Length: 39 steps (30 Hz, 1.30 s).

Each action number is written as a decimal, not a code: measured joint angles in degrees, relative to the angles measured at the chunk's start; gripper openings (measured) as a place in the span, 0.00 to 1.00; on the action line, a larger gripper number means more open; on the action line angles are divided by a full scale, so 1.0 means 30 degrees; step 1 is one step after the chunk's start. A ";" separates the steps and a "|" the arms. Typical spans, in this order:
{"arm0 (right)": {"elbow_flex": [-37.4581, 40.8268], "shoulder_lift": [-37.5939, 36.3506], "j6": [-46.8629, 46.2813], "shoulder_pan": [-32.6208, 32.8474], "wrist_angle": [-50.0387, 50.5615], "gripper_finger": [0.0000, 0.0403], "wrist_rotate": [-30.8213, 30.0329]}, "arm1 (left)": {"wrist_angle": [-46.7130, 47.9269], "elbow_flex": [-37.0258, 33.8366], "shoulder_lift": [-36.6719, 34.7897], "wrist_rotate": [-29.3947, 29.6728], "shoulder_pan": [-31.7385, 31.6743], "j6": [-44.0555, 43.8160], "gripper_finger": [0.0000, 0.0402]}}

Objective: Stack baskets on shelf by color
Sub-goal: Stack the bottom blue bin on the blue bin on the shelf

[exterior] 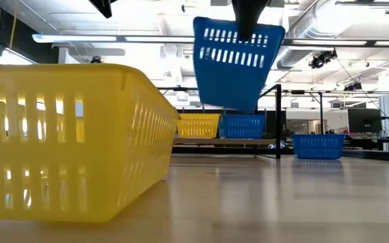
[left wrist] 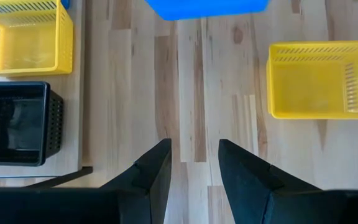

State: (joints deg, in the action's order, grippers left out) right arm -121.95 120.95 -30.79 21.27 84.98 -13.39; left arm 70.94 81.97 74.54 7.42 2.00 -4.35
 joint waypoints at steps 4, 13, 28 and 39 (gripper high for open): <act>0.0000 -0.0857 0.1875 -0.0978 0.1731 0.00 -0.2159 | -0.0004 0.0000 0.0000 -0.0004 0.0000 -0.0389 0.30; -0.0007 -0.3138 0.6519 -0.3968 0.1679 0.00 -0.5815 | -0.0115 -0.0007 0.0007 0.0029 0.0000 -0.0557 0.30; 0.8113 -0.6682 1.3811 -0.8738 -0.3984 0.00 -0.5898 | -0.0452 -0.0007 0.0007 0.0044 0.0000 -0.0691 0.30; 1.1418 -0.6857 1.6437 -1.1806 -0.7400 0.00 -0.3421 | -0.0466 -0.0007 0.0007 0.0094 0.0000 -0.2359 0.30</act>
State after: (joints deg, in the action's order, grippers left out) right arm -87.70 100.38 18.52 -14.15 62.78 -23.66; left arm 69.54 81.95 74.56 7.70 2.00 -11.43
